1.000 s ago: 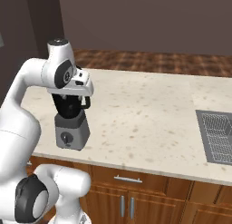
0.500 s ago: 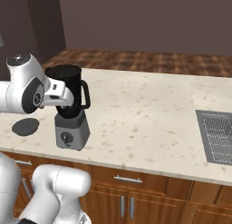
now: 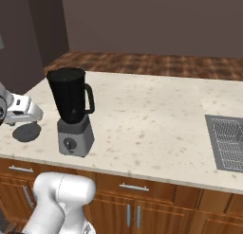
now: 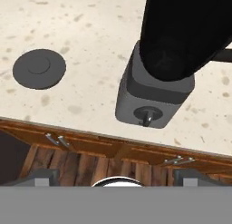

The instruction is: Close the lid blender by securely placing the lid on top.

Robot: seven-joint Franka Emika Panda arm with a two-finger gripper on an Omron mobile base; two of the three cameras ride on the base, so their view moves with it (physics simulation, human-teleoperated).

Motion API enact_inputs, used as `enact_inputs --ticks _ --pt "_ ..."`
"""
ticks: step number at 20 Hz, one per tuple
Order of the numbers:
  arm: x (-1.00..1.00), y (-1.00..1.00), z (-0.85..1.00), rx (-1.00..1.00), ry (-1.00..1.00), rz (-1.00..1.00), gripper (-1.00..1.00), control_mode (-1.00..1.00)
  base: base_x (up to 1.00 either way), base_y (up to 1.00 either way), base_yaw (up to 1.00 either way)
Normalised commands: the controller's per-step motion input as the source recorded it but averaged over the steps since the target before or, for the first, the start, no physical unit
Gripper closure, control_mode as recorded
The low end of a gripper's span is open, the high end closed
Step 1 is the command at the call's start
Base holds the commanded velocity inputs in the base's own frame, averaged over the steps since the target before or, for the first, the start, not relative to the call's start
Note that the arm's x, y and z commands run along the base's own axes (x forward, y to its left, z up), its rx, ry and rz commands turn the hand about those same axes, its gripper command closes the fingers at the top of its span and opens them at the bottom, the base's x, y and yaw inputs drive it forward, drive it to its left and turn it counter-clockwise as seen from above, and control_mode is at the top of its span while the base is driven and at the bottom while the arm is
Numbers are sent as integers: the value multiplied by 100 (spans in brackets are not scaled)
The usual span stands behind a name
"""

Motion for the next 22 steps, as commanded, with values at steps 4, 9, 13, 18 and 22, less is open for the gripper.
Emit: enact_inputs --ticks 4,9,13,18,22 --pt "-1 100 -11 -6 18 0 -100 -100 0 0 0" --pt "30 82 -29 -2 16 1 -100 -100 0 0 0" --pt "32 33 -32 0 9 2 -100 -100 0 0 0" --pt "15 0 -41 0 2 3 -100 -100 0 0 0" --pt "20 30 -42 0 0 1 -100 -100 0 0 0"
